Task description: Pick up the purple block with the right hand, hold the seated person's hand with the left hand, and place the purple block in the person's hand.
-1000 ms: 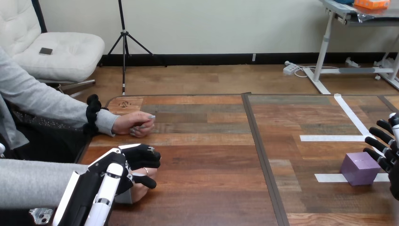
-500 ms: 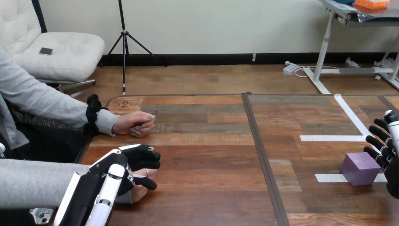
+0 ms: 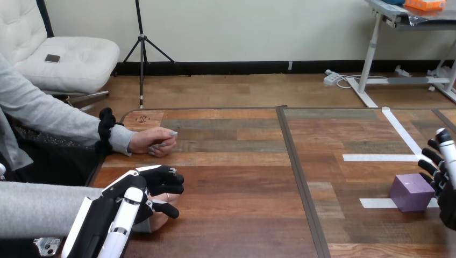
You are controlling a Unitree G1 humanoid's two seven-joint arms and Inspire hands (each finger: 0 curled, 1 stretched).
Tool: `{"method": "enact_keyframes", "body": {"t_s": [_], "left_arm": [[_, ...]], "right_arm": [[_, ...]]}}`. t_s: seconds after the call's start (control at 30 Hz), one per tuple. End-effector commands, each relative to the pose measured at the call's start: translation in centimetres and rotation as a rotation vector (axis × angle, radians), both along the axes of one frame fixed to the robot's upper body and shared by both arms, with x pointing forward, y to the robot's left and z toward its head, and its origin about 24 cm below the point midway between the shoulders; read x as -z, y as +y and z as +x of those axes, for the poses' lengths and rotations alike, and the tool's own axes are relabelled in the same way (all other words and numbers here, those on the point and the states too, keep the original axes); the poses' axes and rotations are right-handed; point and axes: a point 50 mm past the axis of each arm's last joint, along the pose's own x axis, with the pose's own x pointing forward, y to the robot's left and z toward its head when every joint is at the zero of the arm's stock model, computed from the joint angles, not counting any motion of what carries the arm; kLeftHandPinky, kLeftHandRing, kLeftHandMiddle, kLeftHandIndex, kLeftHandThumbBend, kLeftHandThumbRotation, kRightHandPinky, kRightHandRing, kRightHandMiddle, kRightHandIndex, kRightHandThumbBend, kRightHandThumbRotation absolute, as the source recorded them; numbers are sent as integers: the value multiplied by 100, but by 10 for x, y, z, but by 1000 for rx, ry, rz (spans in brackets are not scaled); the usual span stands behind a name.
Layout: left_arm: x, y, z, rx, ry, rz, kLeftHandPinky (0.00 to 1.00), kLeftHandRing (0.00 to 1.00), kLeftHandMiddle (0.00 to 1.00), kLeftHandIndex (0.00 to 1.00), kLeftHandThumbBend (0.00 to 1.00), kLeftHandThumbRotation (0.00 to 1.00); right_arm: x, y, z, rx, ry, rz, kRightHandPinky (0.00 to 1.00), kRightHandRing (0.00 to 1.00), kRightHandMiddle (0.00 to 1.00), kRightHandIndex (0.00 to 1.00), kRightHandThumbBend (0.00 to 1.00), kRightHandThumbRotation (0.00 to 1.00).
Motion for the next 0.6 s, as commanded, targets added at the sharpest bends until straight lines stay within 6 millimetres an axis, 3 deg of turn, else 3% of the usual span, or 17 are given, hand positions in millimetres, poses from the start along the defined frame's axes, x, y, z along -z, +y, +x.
{"method": "enact_keyframes", "body": {"t_s": [0.0,0.2,0.57], "left_arm": [[-16,-1,9,22,-88,-1,49,67,67,63,11,84],[-15,-1,9,24,-93,-5,48,67,67,63,12,84],[-16,-1,8,7,-85,-5,47,67,67,63,19,83]], "right_arm": [[-30,0,24,-49,-80,-62,98,97,95,93,64,76],[-28,3,23,-69,-67,-117,99,98,96,94,61,72],[-19,7,19,-87,-31,-114,99,96,95,92,68,56]]}}
